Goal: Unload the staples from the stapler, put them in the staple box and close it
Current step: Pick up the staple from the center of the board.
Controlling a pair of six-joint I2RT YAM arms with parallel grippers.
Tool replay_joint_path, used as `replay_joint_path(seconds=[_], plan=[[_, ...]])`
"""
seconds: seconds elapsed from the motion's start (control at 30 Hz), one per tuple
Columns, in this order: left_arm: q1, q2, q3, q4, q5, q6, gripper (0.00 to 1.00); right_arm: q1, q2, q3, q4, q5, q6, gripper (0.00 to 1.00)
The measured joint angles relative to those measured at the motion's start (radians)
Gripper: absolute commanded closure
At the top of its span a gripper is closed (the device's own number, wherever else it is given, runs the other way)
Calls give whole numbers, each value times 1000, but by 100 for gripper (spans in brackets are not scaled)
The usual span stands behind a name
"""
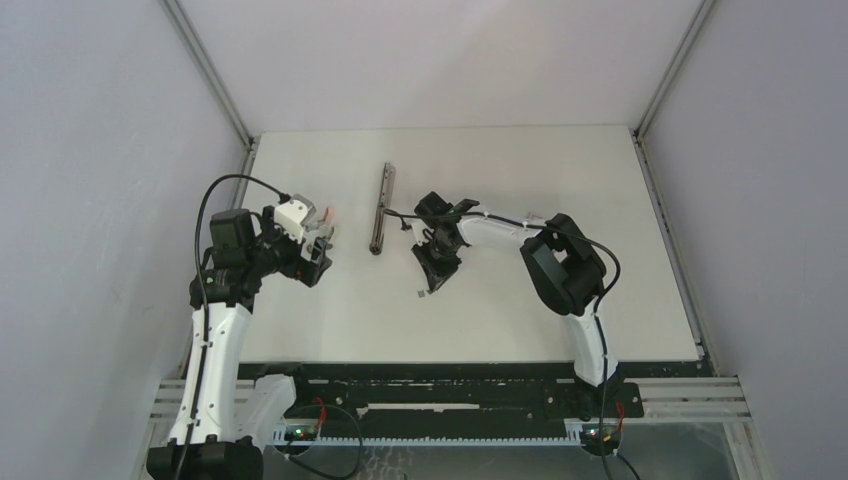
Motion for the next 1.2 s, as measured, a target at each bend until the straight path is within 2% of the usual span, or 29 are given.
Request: replay_joint_path(seconds=[0.23,0.43,1.0,1.2], plan=[[0,0,0,0,-6,0,0,1,5,6,-5,5,2,88],[0,0,0,0,-6,0,0,4,6,9,-7,21,1,100],[0,0,0,0,-6,0,0,7,11,56,-35,95,-20,100],[0,0,0,0,-6,0,0,-43,5,106,-53,101,-46,100]])
